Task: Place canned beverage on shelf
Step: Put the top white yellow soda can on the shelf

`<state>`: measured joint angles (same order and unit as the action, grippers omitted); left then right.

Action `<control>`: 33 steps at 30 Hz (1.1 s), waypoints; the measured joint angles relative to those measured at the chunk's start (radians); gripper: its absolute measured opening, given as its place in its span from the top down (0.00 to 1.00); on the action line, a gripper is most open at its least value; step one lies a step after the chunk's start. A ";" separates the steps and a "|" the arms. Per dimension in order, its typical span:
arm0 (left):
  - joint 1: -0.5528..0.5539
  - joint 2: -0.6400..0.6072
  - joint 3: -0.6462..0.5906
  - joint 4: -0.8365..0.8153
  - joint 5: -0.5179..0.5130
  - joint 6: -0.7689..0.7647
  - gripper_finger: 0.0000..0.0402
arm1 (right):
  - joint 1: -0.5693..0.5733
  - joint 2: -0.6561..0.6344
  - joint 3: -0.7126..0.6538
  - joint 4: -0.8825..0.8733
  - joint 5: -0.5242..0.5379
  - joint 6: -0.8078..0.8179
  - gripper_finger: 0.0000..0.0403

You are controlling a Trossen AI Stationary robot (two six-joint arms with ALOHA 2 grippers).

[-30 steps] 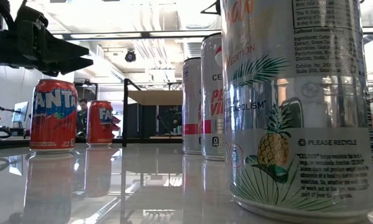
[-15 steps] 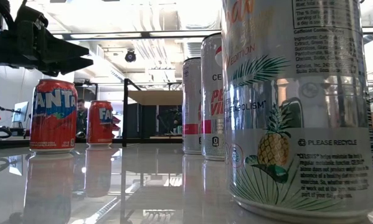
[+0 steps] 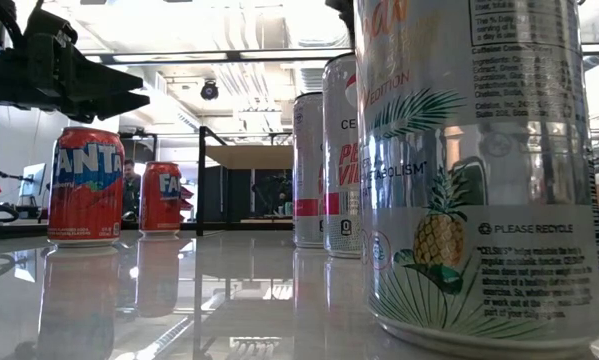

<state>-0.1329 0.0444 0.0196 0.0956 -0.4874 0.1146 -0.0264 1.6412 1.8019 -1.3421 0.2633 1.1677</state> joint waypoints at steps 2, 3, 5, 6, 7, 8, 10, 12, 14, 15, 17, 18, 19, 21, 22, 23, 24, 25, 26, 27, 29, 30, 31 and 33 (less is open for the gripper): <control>0.000 0.000 0.000 0.000 0.000 0.000 0.00 | 0.024 0.017 0.000 0.046 0.008 -0.007 0.17; 0.000 0.000 0.000 0.000 0.000 0.000 0.00 | 0.033 0.024 0.000 0.069 0.016 -0.008 0.17; 0.000 0.000 0.000 0.000 0.000 0.000 0.00 | 0.049 0.043 0.000 0.104 0.030 -0.016 0.17; 0.000 0.000 0.000 0.000 0.000 0.000 0.00 | 0.056 0.053 0.000 0.122 0.042 -0.028 0.17; 0.000 0.000 0.000 0.000 0.000 0.000 0.00 | 0.062 0.064 0.000 0.135 0.055 -0.037 0.17; 0.000 0.000 0.000 0.000 0.000 0.000 0.00 | 0.066 0.076 0.000 0.146 0.065 -0.049 0.17; 0.000 0.000 0.000 0.000 0.000 0.000 0.00 | 0.068 0.098 0.000 0.176 0.069 -0.063 0.17; 0.000 0.000 0.000 0.000 0.000 0.000 0.00 | 0.067 0.114 0.000 0.197 0.066 -0.069 0.17; 0.000 0.000 0.000 0.000 0.000 0.000 0.00 | 0.066 0.129 0.000 0.219 0.070 -0.069 0.17; 0.000 0.000 0.000 0.000 0.000 0.000 0.00 | 0.066 0.135 0.000 0.229 0.070 -0.069 0.17; 0.000 0.000 0.000 0.000 0.000 0.000 0.00 | 0.065 0.149 0.000 0.235 0.078 -0.063 0.17; 0.000 0.000 0.000 0.000 0.000 0.000 0.00 | 0.063 0.156 0.000 0.234 0.085 -0.060 0.17; 0.000 0.000 0.000 0.000 0.000 0.000 0.00 | 0.063 0.165 0.000 0.235 0.098 -0.055 0.17; 0.000 0.000 0.000 0.000 0.000 0.000 0.00 | 0.060 0.179 0.000 0.226 0.106 -0.041 0.17; 0.000 0.000 0.000 0.000 0.000 0.000 0.00 | 0.058 0.189 0.001 0.225 0.106 -0.035 0.17; 0.000 0.000 0.000 0.000 0.000 0.000 0.00 | 0.056 0.196 0.001 0.226 0.106 -0.030 0.17; 0.000 0.000 0.000 0.000 0.000 0.000 0.00 | 0.055 0.204 0.002 0.227 0.106 -0.023 0.17; 0.000 0.000 0.000 0.000 0.000 0.000 0.00 | 0.053 0.213 0.002 0.226 0.107 -0.015 0.17; 0.000 0.000 0.000 0.000 0.000 0.000 0.00 | 0.051 0.220 0.002 0.226 0.107 -0.010 0.17; 0.000 0.000 0.000 0.000 0.000 0.000 0.00 | 0.048 0.226 0.002 0.226 0.107 -0.005 0.17; 0.000 0.000 0.000 0.000 0.000 0.000 0.00 | 0.042 0.235 0.002 0.227 0.108 0.009 0.17; 0.000 0.000 0.000 0.000 0.000 0.000 0.00 | 0.041 0.240 0.002 0.229 0.113 0.018 0.17; 0.000 0.000 0.000 0.000 0.000 0.000 0.00 | 0.039 0.242 0.002 0.228 0.123 0.025 0.17; 0.000 0.000 0.000 0.000 0.000 0.000 0.00 | 0.035 0.244 0.002 0.224 0.138 0.048 0.17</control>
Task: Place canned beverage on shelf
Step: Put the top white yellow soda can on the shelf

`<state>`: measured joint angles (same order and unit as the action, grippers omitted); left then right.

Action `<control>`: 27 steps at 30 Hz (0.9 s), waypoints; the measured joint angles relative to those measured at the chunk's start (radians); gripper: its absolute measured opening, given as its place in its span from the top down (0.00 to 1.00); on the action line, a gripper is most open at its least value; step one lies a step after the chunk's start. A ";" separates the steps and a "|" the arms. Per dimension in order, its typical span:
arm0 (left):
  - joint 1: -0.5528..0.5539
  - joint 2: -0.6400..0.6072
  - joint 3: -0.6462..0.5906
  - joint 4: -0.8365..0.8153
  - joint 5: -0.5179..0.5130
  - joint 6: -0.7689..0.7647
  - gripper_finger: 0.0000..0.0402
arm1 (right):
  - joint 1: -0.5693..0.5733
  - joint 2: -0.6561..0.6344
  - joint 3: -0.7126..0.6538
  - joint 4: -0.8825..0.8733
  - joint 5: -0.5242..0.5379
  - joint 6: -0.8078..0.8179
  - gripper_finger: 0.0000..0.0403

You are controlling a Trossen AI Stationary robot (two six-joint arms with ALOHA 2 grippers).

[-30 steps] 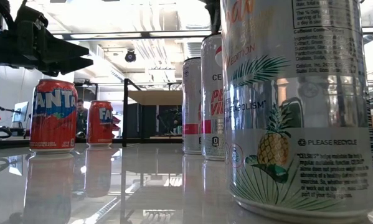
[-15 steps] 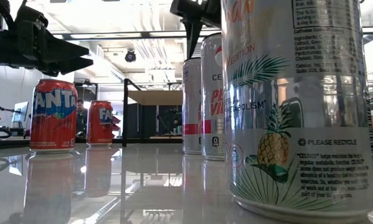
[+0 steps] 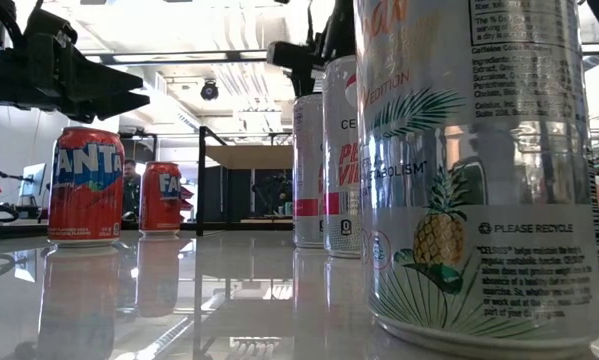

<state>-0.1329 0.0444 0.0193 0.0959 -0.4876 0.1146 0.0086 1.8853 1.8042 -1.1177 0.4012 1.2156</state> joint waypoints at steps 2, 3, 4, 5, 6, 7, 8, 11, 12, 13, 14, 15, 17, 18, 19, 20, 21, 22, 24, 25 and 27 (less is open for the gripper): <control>0.000 0.000 0.000 -0.001 0.000 0.000 0.00 | -0.001 0.005 0.000 0.001 0.020 0.026 0.17; 0.000 0.000 0.000 0.000 0.000 0.000 0.00 | -0.002 0.006 0.000 0.001 0.029 0.041 0.17; 0.000 0.000 0.000 0.000 0.000 0.000 0.00 | -0.003 0.009 0.000 0.001 0.037 0.052 0.17; 0.000 0.000 0.000 0.000 0.000 0.000 0.00 | -0.003 0.013 0.000 0.001 0.042 0.062 0.17; 0.000 0.000 0.000 0.000 0.000 0.000 0.00 | -0.003 0.016 0.000 0.001 0.045 0.070 0.17; 0.000 0.000 0.000 0.000 0.000 0.000 0.00 | -0.003 0.022 0.000 0.002 0.045 0.075 0.17; 0.000 0.000 0.000 0.000 0.000 0.000 0.00 | -0.003 0.028 0.000 0.002 0.045 0.078 0.17; 0.000 0.000 0.000 0.000 0.000 0.000 0.00 | -0.003 0.049 0.001 0.003 0.046 0.097 0.17; 0.000 0.000 0.000 0.000 0.000 0.000 0.00 | -0.007 0.056 0.003 0.001 0.046 0.101 0.17; 0.000 0.000 0.000 0.000 0.000 0.000 0.00 | -0.008 0.065 0.005 0.001 0.046 0.103 0.17; 0.000 0.000 0.000 0.000 0.000 0.000 0.00 | -0.010 0.070 0.009 0.002 0.045 0.109 0.17; 0.000 0.000 0.000 0.000 0.000 0.000 0.00 | -0.012 0.077 0.013 0.001 0.045 0.120 0.18; 0.000 0.000 0.000 0.000 0.000 0.000 0.00 | -0.016 0.083 0.022 -0.003 0.045 0.133 0.19; 0.000 0.000 0.000 0.000 0.000 0.000 0.00 | -0.016 0.087 0.025 -0.003 0.046 0.139 0.20; 0.000 0.000 0.000 0.000 0.000 0.000 0.00 | -0.017 0.088 0.028 -0.003 0.048 0.146 0.22; 0.000 0.000 0.000 0.000 0.000 0.000 0.00 | -0.017 0.089 0.029 -0.005 0.048 0.147 0.24; 0.000 0.000 0.000 0.000 0.000 0.000 0.00 | -0.018 0.089 0.029 -0.007 0.049 0.146 0.26; 0.000 0.000 0.000 0.000 0.000 0.000 0.00 | -0.019 0.089 0.029 -0.008 0.049 0.146 0.29; 0.000 0.000 0.000 0.000 0.000 0.000 0.00 | -0.021 0.089 0.030 -0.006 0.047 0.150 0.35; 0.000 0.000 0.000 0.000 0.000 0.000 0.00 | -0.021 0.089 0.030 -0.006 0.047 0.155 0.38; 0.000 0.000 0.000 -0.001 0.000 0.000 0.00 | -0.020 0.088 0.035 -0.012 0.044 0.162 0.39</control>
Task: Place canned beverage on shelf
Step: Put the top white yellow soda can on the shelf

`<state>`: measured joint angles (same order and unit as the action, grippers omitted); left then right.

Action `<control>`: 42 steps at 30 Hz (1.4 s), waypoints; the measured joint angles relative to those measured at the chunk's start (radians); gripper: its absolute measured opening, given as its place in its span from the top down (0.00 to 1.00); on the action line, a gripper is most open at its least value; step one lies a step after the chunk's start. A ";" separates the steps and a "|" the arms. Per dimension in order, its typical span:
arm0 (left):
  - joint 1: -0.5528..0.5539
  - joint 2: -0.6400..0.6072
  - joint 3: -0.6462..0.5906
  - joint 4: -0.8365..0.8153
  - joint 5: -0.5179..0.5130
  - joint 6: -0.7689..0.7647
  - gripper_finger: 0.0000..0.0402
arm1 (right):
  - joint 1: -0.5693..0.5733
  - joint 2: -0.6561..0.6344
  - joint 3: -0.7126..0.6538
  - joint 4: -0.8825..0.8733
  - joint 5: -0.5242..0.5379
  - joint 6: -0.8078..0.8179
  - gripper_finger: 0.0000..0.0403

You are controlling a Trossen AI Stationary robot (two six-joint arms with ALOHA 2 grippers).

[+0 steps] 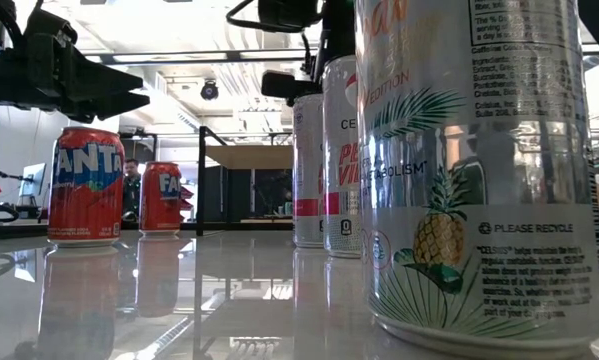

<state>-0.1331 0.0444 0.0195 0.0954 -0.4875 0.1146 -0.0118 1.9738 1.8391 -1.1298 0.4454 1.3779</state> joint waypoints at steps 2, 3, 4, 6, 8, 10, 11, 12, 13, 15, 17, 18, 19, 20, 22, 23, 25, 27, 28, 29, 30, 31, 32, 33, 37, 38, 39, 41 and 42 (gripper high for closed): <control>0.000 0.000 0.000 0.001 0.000 0.000 0.00 | 0.000 0.000 0.012 -0.019 -0.017 0.012 0.39; 0.000 0.000 0.000 0.000 0.000 0.000 0.00 | 0.000 0.001 0.025 -0.039 -0.036 0.013 0.39; 0.000 0.000 0.000 0.000 0.000 0.000 0.00 | 0.000 0.001 0.042 -0.065 -0.059 0.013 0.39; 0.000 0.000 0.000 0.001 0.000 0.000 0.00 | 0.001 0.001 0.091 -0.122 -0.094 0.013 0.39; 0.000 0.000 0.000 0.000 0.000 0.000 0.00 | 0.006 0.001 0.149 -0.178 -0.090 0.013 0.39; 0.000 0.000 0.000 0.000 0.000 0.000 0.00 | 0.013 0.001 0.211 -0.237 -0.082 0.012 0.39; 0.000 0.000 0.000 0.000 0.000 0.000 0.00 | 0.016 0.001 0.244 -0.271 -0.077 0.012 0.39; 0.000 0.000 0.000 0.001 0.000 0.000 0.00 | 0.019 0.001 0.278 -0.304 -0.074 0.011 0.39; 0.000 0.000 0.000 0.001 0.000 0.000 0.00 | 0.020 0.001 0.314 -0.335 -0.068 0.011 0.39; 0.000 0.000 0.000 0.000 0.000 0.000 0.00 | 0.024 0.001 0.383 -0.391 -0.040 0.008 0.39; 0.000 0.000 0.000 0.000 0.000 0.000 0.00 | 0.027 0.001 0.451 -0.445 -0.006 -0.004 0.39; 0.000 0.000 0.000 0.000 0.000 0.000 0.00 | 0.027 0.001 0.476 -0.450 0.009 -0.015 0.39; 0.000 0.000 0.000 0.000 0.000 0.000 0.00 | 0.027 -0.004 0.492 -0.439 0.023 -0.038 0.39; 0.000 0.000 0.000 0.000 0.000 0.000 0.00 | 0.027 -0.011 0.504 -0.432 0.035 -0.062 0.39; 0.000 0.000 0.000 0.001 0.000 0.000 0.00 | 0.027 -0.022 0.511 -0.441 0.059 -0.101 0.39; 0.000 0.000 0.000 0.000 0.000 0.000 0.00 | 0.024 -0.031 0.511 -0.448 0.077 -0.121 0.39; 0.000 0.000 0.000 0.000 0.000 0.000 0.00 | 0.016 -0.042 0.511 -0.442 0.098 -0.168 0.39; 0.000 0.000 0.000 0.000 0.000 0.000 0.00 | 0.002 -0.051 0.511 -0.442 0.106 -0.223 0.39; 0.000 0.000 0.000 0.000 0.000 0.000 0.00 | -0.006 -0.053 0.511 -0.443 0.105 -0.249 0.39; 0.000 0.000 0.000 0.001 0.000 0.000 0.00 | -0.016 -0.057 0.511 -0.443 0.106 -0.270 0.39; 0.000 0.000 0.000 0.000 0.000 0.000 0.00 | -0.027 -0.060 0.511 -0.442 0.105 -0.284 0.39; 0.000 0.000 0.000 0.000 0.000 0.000 0.00 | -0.040 -0.061 0.511 -0.442 0.104 -0.299 0.39; 0.000 0.000 0.000 0.000 0.000 0.000 0.00 | -0.052 -0.063 0.511 -0.442 0.104 -0.307 0.39; 0.000 0.000 0.000 0.000 0.000 0.000 0.00 | -0.068 -0.066 0.511 -0.442 0.102 -0.316 0.39; 0.000 0.000 0.000 0.000 0.000 0.000 0.00 | -0.130 -0.066 0.511 -0.442 0.097 -0.345 0.39; 0.000 0.000 0.000 0.000 0.000 0.000 0.00 | -0.146 -0.066 0.510 -0.442 0.095 -0.349 0.39; 0.000 0.000 0.000 0.001 0.000 0.000 0.00 | -0.165 -0.066 0.510 -0.441 0.091 -0.351 0.39; 0.000 0.000 0.000 0.000 0.000 0.000 0.00 | -0.204 -0.066 0.510 -0.430 0.071 -0.355 0.39; 0.000 0.000 0.000 0.000 0.000 0.000 0.00 | -0.224 -0.066 0.510 -0.421 0.064 -0.357 0.38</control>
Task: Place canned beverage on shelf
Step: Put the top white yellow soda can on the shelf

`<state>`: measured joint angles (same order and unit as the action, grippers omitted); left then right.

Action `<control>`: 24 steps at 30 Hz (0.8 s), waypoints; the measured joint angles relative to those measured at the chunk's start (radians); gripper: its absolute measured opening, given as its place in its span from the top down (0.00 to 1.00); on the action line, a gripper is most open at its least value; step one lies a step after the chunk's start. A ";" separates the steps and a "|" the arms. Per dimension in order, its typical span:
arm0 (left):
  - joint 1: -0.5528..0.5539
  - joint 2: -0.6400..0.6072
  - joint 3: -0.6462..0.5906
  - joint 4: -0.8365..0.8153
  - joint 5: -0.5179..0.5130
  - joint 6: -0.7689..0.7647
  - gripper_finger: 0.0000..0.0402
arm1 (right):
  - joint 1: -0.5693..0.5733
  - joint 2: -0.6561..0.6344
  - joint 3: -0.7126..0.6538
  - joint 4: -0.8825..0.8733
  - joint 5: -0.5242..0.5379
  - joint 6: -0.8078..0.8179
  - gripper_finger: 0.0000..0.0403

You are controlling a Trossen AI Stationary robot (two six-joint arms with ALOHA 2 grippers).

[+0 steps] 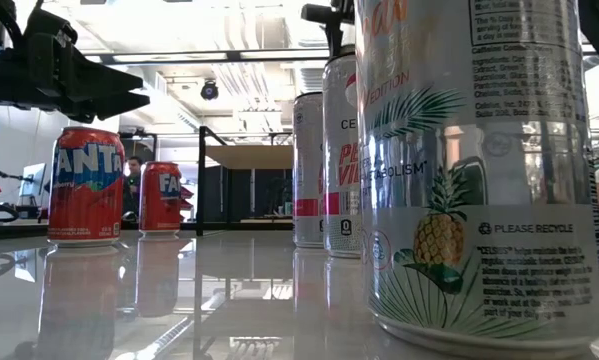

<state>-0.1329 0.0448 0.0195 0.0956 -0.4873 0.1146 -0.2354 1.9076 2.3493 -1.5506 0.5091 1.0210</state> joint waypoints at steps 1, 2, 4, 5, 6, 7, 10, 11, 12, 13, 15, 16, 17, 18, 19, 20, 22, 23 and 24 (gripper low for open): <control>0.000 0.000 0.000 0.000 0.000 0.000 0.00 | -0.020 0.000 0.000 0.011 -0.005 -0.001 0.38; 0.000 0.000 0.000 0.000 0.000 0.000 0.00 | -0.039 0.001 0.000 0.025 -0.014 -0.001 0.37; 0.000 0.000 0.000 0.000 0.000 0.000 0.00 | -0.074 0.004 0.000 0.052 -0.035 -0.003 0.36; 0.000 0.000 0.000 0.000 0.000 0.000 0.00 | -0.089 0.006 0.000 0.059 -0.041 -0.011 0.36; 0.000 0.000 0.000 0.000 0.000 0.000 0.00 | -0.099 0.014 0.000 0.062 -0.042 -0.018 0.36; 0.000 0.000 0.000 0.000 0.000 0.000 0.00 | -0.106 0.020 0.000 0.068 -0.042 -0.023 0.36; 0.000 0.001 0.000 0.000 0.000 0.000 0.00 | -0.124 0.038 0.000 0.084 -0.036 -0.032 0.36; 0.000 0.001 0.000 0.000 0.000 0.000 0.00 | -0.128 0.041 0.000 0.085 -0.038 -0.033 0.36; 0.000 0.001 0.000 0.000 0.000 0.000 0.00 | -0.132 0.044 0.001 0.086 -0.039 -0.035 0.36; 0.000 0.001 0.000 0.000 0.000 0.000 0.00 | -0.135 0.047 0.001 0.090 -0.039 -0.038 0.36; 0.000 0.001 0.000 0.000 0.000 0.000 0.00 | -0.143 0.047 0.002 0.098 -0.039 -0.039 0.36; 0.000 0.001 0.000 0.000 0.000 0.000 0.00 | -0.148 0.047 0.002 0.102 -0.039 -0.040 0.36; 0.000 0.001 0.000 0.000 0.000 0.000 0.00 | -0.153 0.048 0.002 0.107 -0.038 -0.045 0.36; 0.000 0.001 0.000 0.000 0.000 0.000 0.00 | -0.158 0.048 0.002 0.111 -0.038 -0.049 0.36; 0.000 0.001 0.000 0.000 0.000 0.000 0.00 | -0.163 0.048 0.002 0.113 -0.039 -0.053 0.36; 0.000 0.001 0.000 0.000 0.000 0.000 0.00 | -0.167 0.048 0.002 0.113 -0.039 -0.054 0.36; 0.000 0.001 0.000 0.000 0.000 0.000 0.00 | -0.171 0.048 0.001 0.112 -0.042 -0.055 0.36; 0.000 0.001 0.000 0.000 0.000 0.000 0.00 | -0.171 0.048 0.001 0.112 -0.043 -0.062 0.36; 0.000 0.002 0.000 0.000 0.000 0.000 0.00 | -0.171 0.048 0.001 0.111 -0.043 -0.072 0.36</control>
<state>-0.1329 0.0463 0.0196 0.0956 -0.4874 0.1146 -0.4068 1.9553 2.3505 -1.4396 0.4658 0.9486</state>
